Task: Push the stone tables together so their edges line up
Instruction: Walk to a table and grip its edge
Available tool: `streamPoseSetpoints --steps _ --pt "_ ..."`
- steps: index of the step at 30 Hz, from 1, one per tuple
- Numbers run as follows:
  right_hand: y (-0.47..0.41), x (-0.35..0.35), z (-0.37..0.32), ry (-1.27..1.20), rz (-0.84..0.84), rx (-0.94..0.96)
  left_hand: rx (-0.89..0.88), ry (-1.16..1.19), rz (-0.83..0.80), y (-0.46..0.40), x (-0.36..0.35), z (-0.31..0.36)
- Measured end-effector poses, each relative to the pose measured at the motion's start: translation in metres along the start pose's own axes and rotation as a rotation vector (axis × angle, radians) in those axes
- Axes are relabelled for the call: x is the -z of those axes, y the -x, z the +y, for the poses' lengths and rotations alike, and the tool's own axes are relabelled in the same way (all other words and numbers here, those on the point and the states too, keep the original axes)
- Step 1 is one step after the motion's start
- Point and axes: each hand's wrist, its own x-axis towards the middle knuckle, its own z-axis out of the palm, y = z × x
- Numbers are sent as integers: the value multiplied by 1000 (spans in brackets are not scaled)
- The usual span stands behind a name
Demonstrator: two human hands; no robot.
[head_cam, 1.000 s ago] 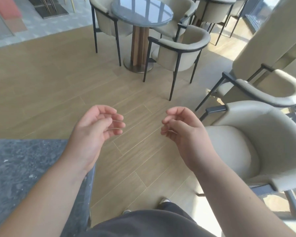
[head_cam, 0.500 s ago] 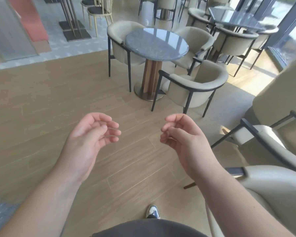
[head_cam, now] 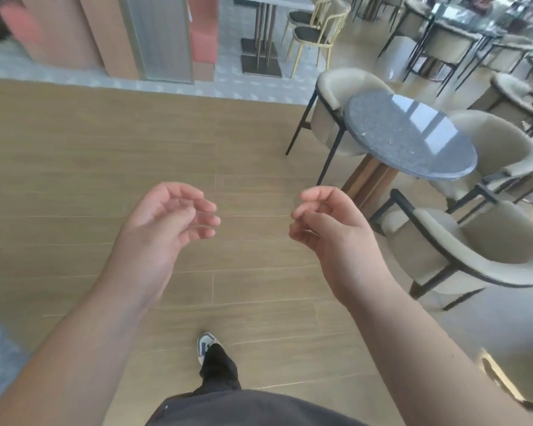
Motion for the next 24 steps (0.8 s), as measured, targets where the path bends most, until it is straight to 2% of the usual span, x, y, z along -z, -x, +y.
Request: streamPoseSetpoints --steps 6,10,13,19,24 --pt "-123 -97 -5 35 -157 -58 -66 42 252 -103 91 23" --pt "-183 -175 1 109 -296 -65 -118 46 377 -142 154 36" --pt "-213 -238 12 127 -437 -95 -143 48 507 -146 200 38" --pt "-254 -360 36 215 -763 -98 -215 -1 904 -124 280 45" --pt "-284 -445 58 204 -1026 -148 -230 -45 1108 -123 317 45"
